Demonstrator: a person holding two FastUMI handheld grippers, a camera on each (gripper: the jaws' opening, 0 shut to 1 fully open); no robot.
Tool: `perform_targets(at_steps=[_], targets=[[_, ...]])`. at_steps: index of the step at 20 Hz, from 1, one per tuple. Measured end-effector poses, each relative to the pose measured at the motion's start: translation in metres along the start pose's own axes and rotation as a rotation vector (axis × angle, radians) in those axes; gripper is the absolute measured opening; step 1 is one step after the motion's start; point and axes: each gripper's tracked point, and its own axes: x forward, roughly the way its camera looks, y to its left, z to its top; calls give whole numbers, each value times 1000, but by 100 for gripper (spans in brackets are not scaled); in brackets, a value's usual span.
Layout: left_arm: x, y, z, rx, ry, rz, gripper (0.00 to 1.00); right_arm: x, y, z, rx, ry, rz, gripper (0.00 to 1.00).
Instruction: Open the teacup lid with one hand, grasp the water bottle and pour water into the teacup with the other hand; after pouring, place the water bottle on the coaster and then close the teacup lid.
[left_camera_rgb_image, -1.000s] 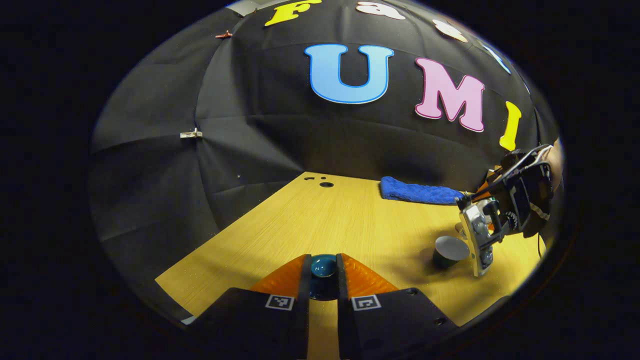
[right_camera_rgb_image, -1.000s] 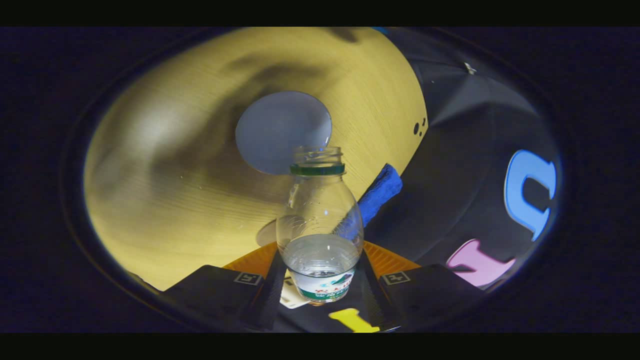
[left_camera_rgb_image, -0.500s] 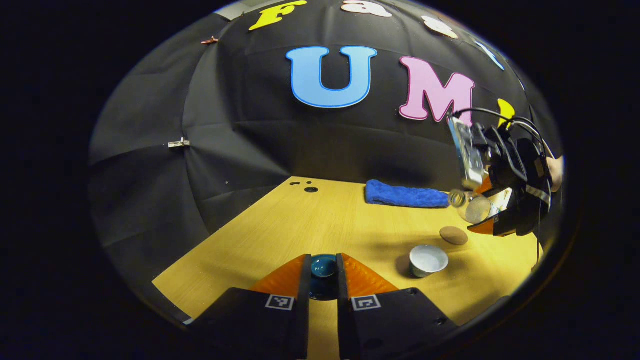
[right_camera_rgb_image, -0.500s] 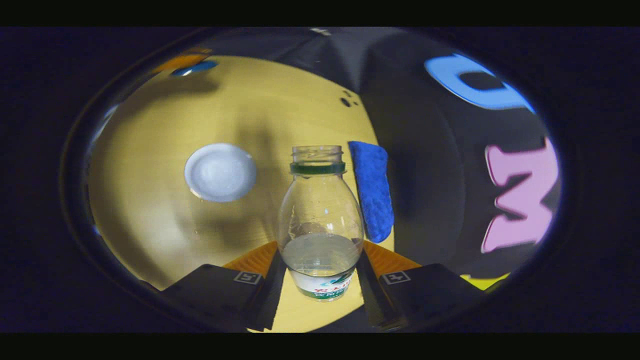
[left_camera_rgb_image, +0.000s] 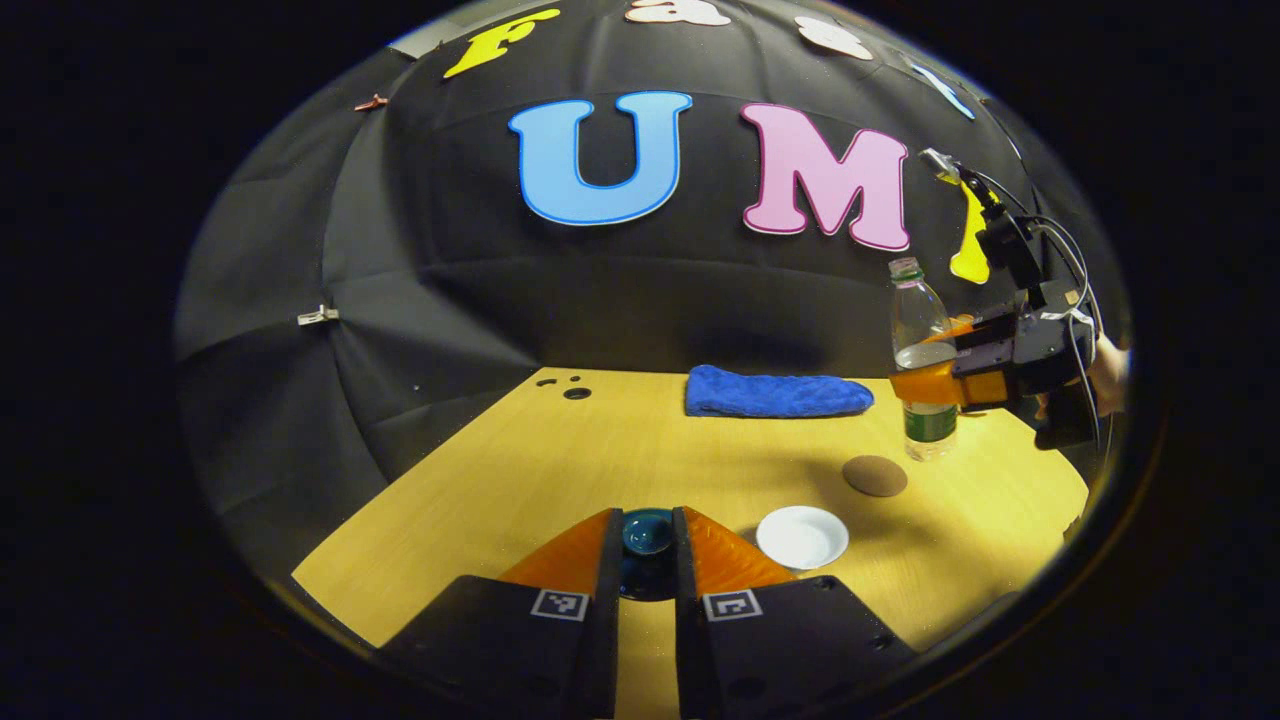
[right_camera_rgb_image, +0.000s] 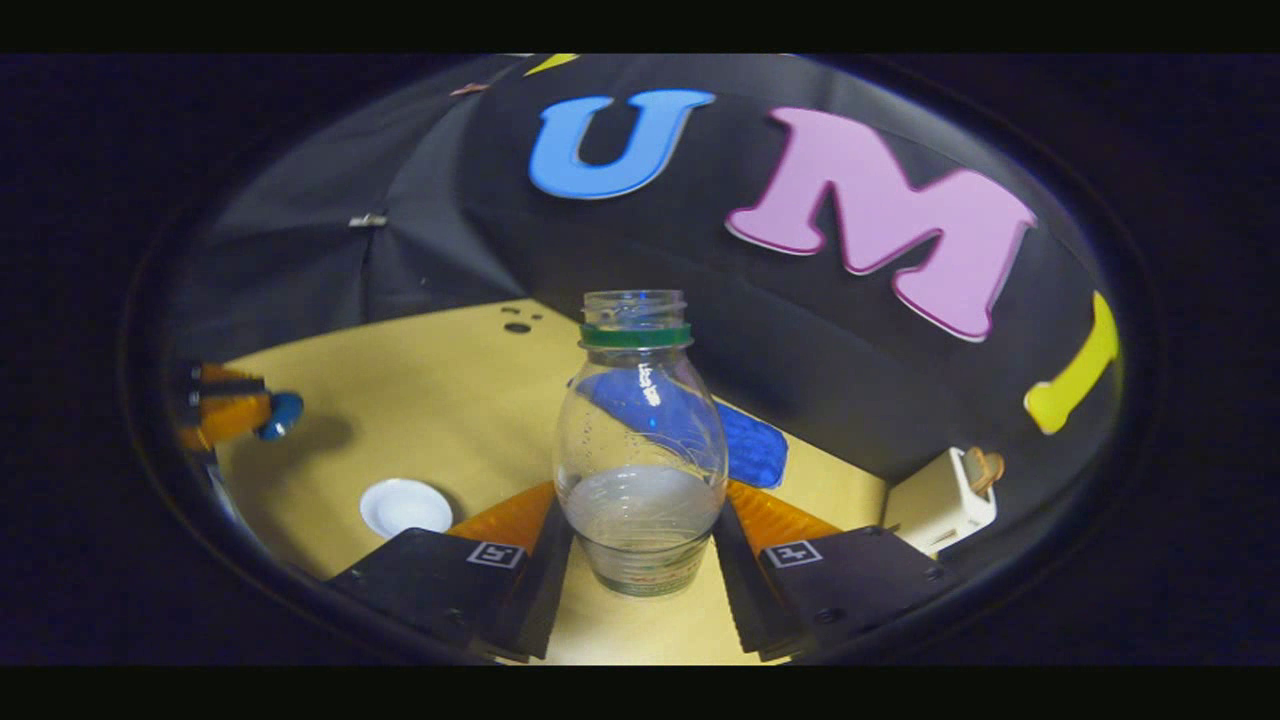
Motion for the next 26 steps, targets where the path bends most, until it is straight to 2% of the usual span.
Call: perform_targets(at_steps=[2, 3, 5, 7, 10, 15, 23, 26], targets=[[4, -15, 2, -4, -3, -17, 24, 2, -7, 1, 94, -53, -20, 71], [6, -24, 1, -11, -4, -29, 27, 6, -12, -2, 150, -74, -39, 71], [11, -38, -1, -25, 3, -49, 27, 15, -21, -11, 262, -111, -62, 71], [14, -49, -3, -25, 7, -62, 27, 25, -29, -21, 314, -124, -72, 71], [17, -64, -1, -46, 6, -87, 27, 44, -37, -38, 322, -146, -110, 72], [23, -61, -1, -50, 9, -56, 27, 53, -22, -40, 217, -189, -101, 75], [27, -67, -3, -44, 15, -54, 27, 59, -23, -58, 288, -166, -97, 77], [27, -70, 0, -31, 6, -59, 27, 60, -17, -62, 309, -146, -70, 82]])
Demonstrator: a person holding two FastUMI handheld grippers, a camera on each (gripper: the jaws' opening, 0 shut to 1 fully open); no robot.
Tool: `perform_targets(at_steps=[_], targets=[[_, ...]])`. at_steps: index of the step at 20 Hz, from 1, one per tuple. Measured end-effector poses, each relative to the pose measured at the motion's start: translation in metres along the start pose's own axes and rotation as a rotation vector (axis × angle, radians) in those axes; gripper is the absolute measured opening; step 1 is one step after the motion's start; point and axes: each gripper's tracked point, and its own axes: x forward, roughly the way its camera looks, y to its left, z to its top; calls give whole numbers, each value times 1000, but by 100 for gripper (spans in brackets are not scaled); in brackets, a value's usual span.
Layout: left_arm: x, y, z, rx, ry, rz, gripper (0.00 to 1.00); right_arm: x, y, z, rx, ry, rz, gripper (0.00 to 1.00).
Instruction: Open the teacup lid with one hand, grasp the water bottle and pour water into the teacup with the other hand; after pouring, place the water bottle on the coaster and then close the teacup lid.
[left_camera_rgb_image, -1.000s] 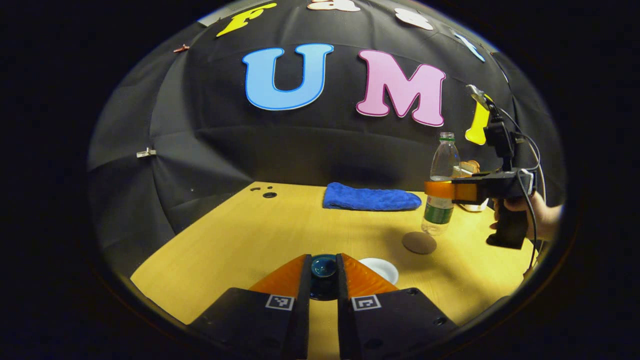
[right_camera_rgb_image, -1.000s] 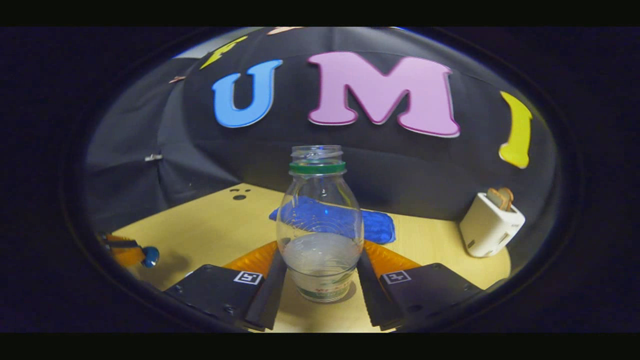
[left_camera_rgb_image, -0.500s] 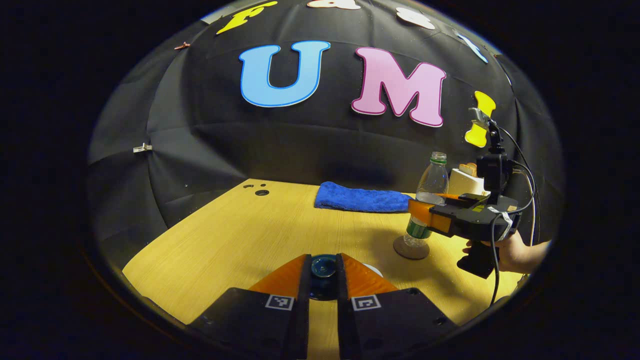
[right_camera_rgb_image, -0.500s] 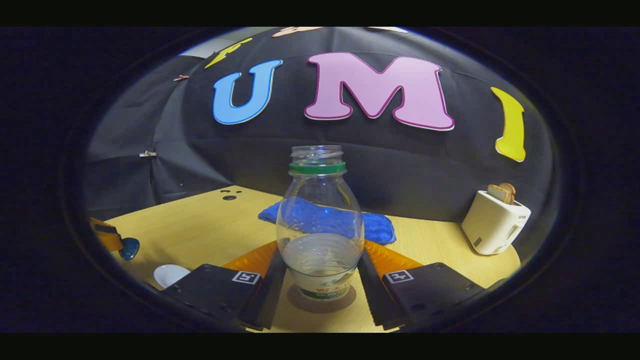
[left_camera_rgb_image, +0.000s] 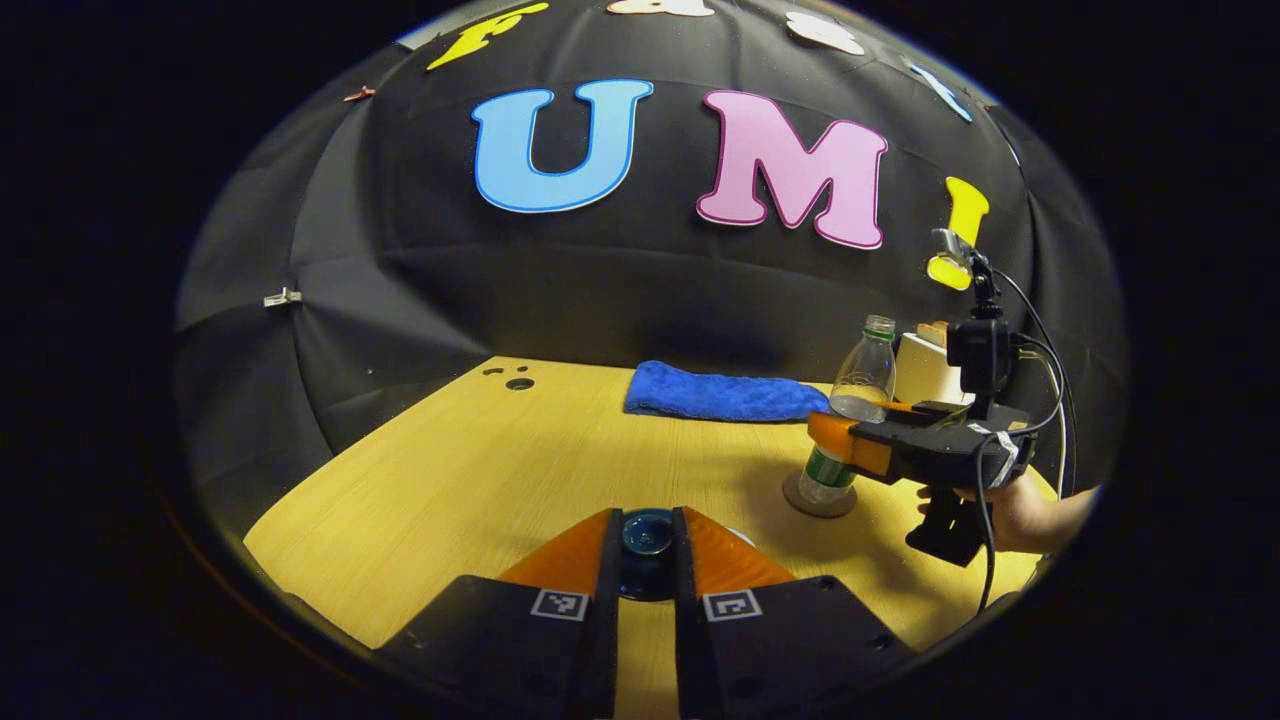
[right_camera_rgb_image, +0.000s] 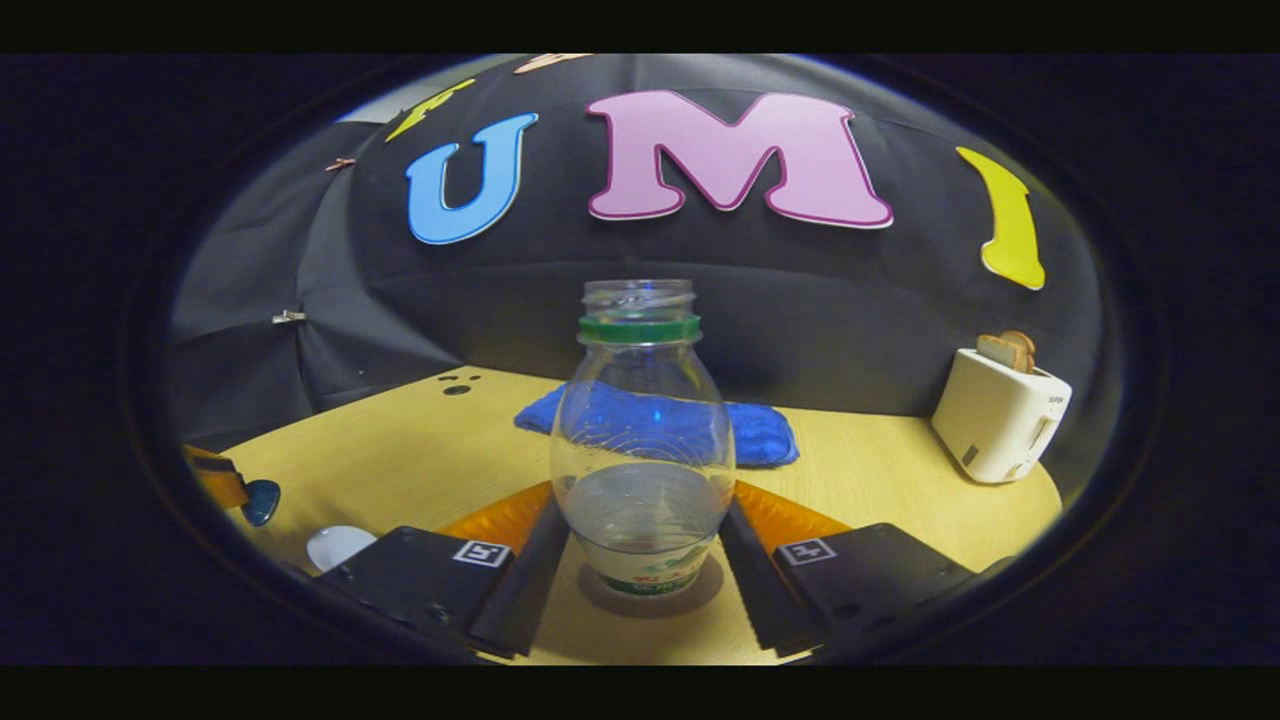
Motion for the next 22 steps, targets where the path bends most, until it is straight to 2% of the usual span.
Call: perform_targets(at_steps=[3, 7, 8, 10, 11, 12, 14, 15, 17, 21, 22], targets=[[1, -5, 4, 21, -11, -15, 27, -5, -2, -1, -16, 5, 0, 100], [6, -12, 3, 39, -8, -31, 27, -18, -5, -11, -5, 35, -3, 100], [8, -15, 3, 45, -5, -36, 27, -23, -6, -14, -1, 48, -3, 96], [15, -22, -2, 59, 5, -47, 27, -40, -7, -24, 10, 71, -10, 100], [19, -26, -7, 65, 18, -54, 24, -51, -7, -29, 15, 81, -12, 100], [23, -29, -10, 70, 26, -59, 27, -60, -7, -31, 16, 86, -16, 100], [30, -37, -15, 72, 37, -75, 24, -77, -7, -37, 4, 95, -20, 100], [33, -40, -18, 73, 42, -80, 27, -85, -7, -41, 2, 106, -21, 100], [39, -43, -26, 81, 59, -84, 27, -97, -4, -50, 19, 148, -19, 100], [44, -45, -35, 91, 73, -88, 27, -114, 3, -44, 39, 145, -15, 100], [45, -45, -37, 95, 77, -89, 27, -116, 4, -45, 29, 144, -17, 96]])
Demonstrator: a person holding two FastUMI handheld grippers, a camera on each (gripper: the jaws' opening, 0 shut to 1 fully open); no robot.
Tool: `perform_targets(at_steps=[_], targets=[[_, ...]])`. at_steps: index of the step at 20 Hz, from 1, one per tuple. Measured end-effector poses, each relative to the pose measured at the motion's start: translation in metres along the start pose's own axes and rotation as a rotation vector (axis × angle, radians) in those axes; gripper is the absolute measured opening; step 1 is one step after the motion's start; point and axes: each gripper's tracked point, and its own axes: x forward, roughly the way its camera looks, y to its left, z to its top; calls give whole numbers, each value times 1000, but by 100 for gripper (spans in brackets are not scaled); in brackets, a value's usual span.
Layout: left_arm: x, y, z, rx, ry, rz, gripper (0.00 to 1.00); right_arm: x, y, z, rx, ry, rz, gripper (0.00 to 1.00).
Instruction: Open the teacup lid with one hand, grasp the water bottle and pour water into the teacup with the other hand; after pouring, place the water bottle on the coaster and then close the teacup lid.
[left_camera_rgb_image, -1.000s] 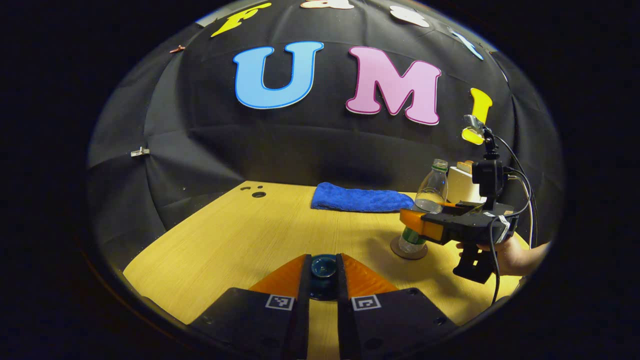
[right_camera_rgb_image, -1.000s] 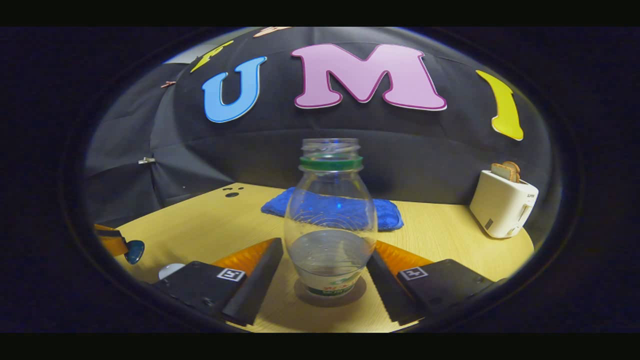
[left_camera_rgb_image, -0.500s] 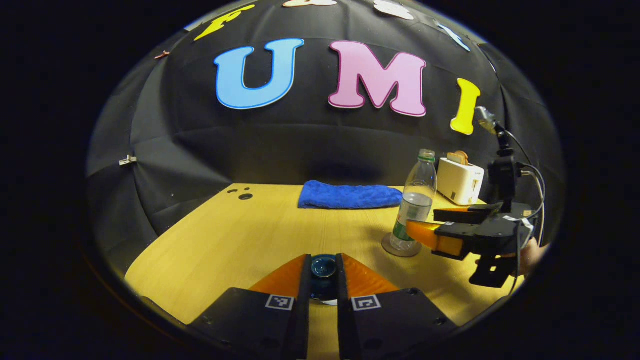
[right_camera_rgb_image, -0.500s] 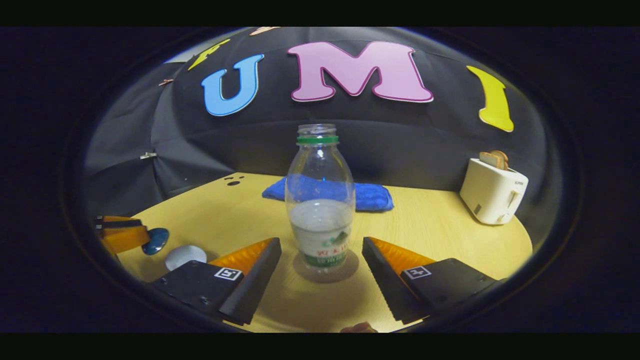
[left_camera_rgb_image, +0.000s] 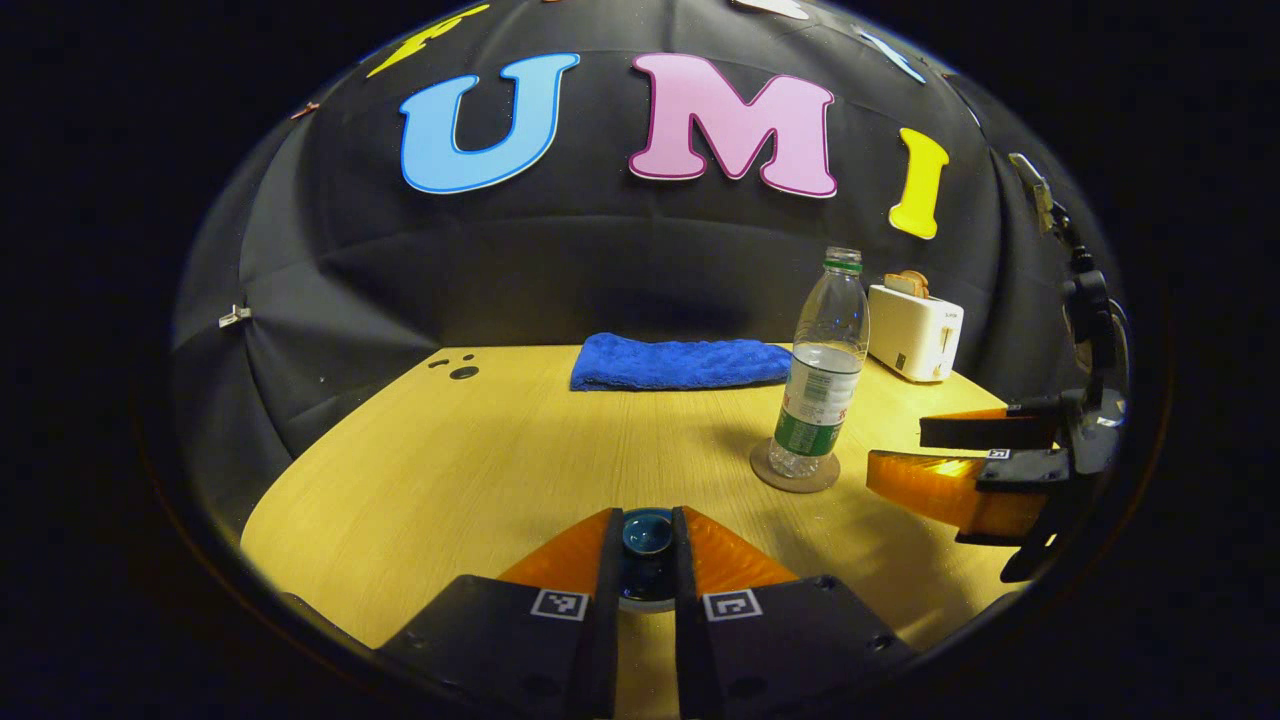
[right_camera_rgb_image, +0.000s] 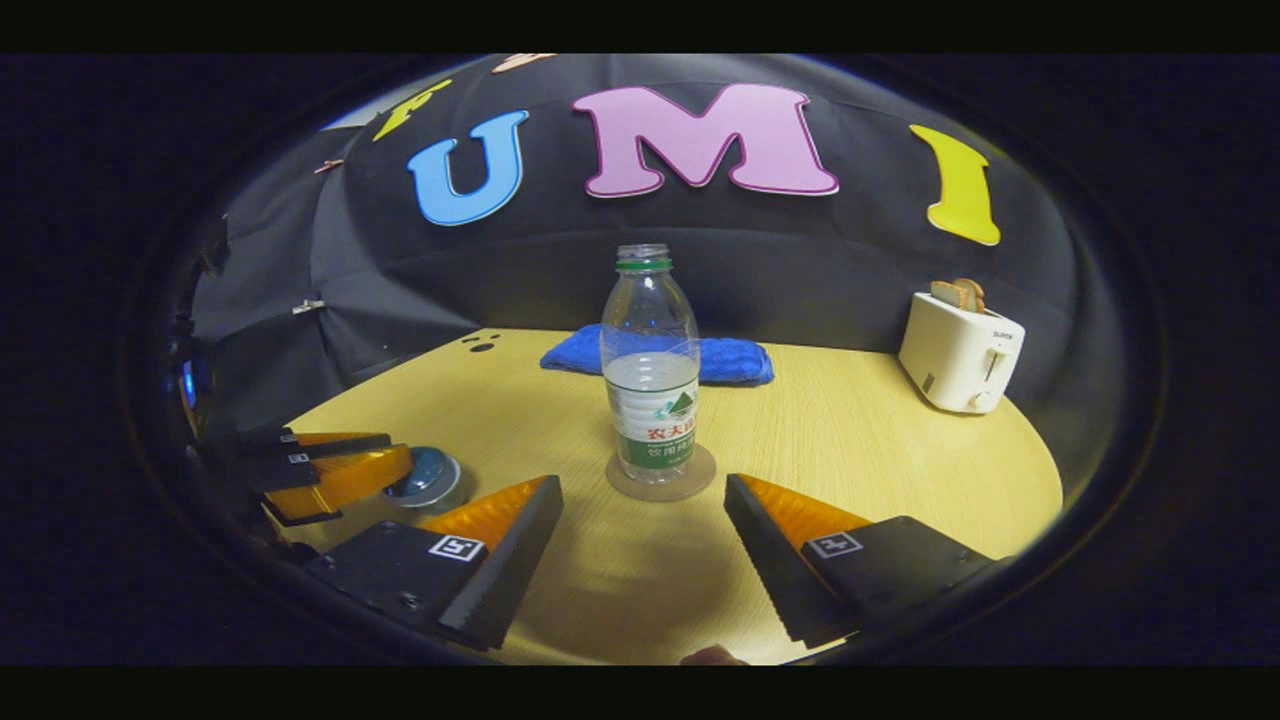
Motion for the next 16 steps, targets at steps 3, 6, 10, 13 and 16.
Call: perform_targets(at_steps=[3, 6, 10, 13, 16], targets=[[1, 2, -6, 19, 15, 6, 28, -9, 4, -5, 12, 9, 7, 96], [1, -1, -8, 23, 8, 8, 30, -13, 3, -10, 15, 19, 8, 100], [2, -3, -6, 46, -2, 9, 36, -18, -2, -10, 20, 18, -4, 100], [-2, -3, 5, 50, -29, 12, 50, -25, -12, -6, 21, 22, -24, 100], [-17, -3, 23, 57, -47, 27, 68, -39, -21, 4, 19, 26, -46, 100]])
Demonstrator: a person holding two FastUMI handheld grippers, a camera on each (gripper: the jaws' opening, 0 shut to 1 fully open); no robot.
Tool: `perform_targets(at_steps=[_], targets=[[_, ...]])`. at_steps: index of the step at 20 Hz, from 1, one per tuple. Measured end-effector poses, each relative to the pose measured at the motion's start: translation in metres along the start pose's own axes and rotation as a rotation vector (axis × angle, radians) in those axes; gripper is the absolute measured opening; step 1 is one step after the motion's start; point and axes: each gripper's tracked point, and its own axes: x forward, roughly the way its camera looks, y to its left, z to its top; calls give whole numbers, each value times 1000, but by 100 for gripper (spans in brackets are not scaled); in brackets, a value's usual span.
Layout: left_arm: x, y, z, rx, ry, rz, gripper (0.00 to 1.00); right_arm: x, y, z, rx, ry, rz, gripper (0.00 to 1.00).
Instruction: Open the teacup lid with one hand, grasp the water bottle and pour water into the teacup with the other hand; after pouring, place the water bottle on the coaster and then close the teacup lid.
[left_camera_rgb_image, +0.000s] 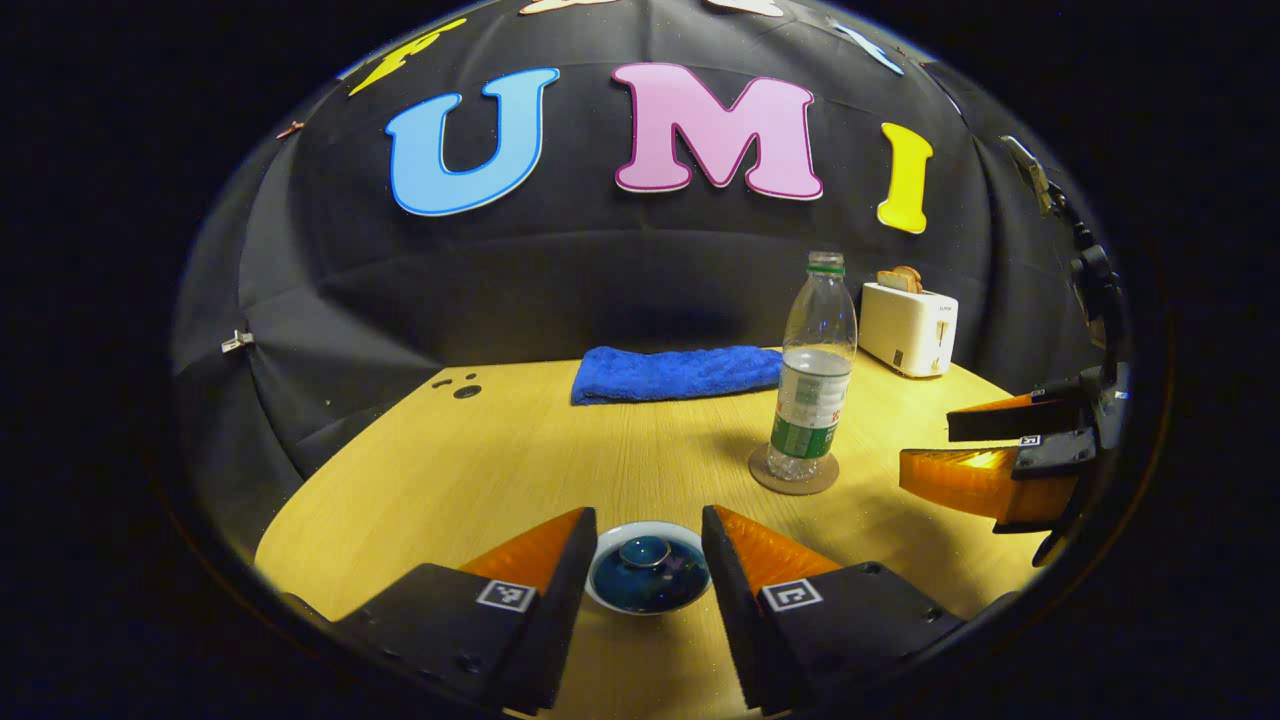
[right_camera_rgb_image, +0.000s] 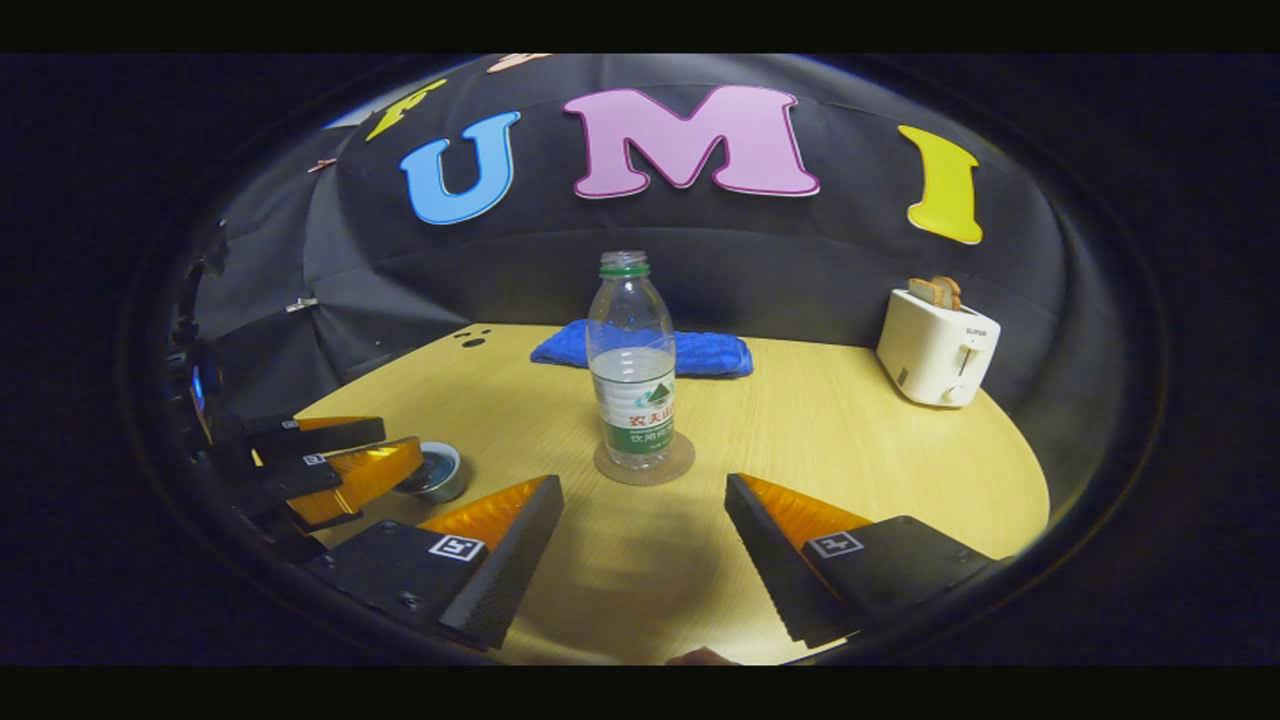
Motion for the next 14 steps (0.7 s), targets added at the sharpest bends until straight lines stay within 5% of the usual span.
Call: perform_targets(at_steps=[5, 14], targets=[[-51, 6, 68, 13, -99, 34, 96, -44, -10, 47, -32, -60, -18, 100], [-164, 1, 173, -53, -238, 137, 97, -137, -9, 149, -46, -256, 23, 100]])
